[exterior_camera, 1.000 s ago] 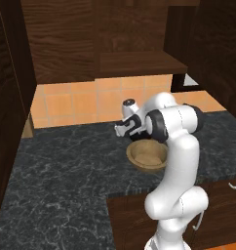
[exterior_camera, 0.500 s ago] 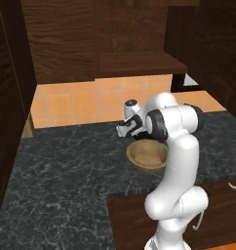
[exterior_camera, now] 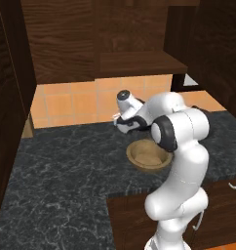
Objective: Pick up the bowls on the counter and stack them on top of one another in the open cabinet. Place the smaller bowl on top of the larger bowl.
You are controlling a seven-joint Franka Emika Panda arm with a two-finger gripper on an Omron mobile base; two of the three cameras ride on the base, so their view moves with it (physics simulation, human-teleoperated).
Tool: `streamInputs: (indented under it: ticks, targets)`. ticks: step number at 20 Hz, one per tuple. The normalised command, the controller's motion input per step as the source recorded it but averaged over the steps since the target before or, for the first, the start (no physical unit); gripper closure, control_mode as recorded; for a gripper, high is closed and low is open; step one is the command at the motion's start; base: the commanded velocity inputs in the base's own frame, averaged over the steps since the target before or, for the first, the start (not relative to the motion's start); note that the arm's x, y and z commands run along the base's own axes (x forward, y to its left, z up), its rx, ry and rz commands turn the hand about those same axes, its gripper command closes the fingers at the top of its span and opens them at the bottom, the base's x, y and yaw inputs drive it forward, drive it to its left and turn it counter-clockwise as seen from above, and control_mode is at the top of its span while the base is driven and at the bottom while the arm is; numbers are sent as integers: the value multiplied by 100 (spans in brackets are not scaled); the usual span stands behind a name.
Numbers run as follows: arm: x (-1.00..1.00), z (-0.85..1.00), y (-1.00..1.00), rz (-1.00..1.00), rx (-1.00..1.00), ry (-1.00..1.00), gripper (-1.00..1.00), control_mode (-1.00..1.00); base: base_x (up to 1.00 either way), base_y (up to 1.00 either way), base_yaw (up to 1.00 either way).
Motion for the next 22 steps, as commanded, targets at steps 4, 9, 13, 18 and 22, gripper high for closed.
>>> streamInputs:
  ticks: [4,9,13,18,22]
  targets:
    - [-96,76,20,0,-15,-9,100,-100,0,0,0]
    - [-100,27,3,-1,-3,8,100,-100,0,0,0]
    - [-95,-15,-5,-10,0,40,100,-100,0,0,0]
    - [-47,-43,0,-2,0,6,100,-100,0,0,0]
    - [0,-33,0,0,0,0,100,-100,0,0,0]
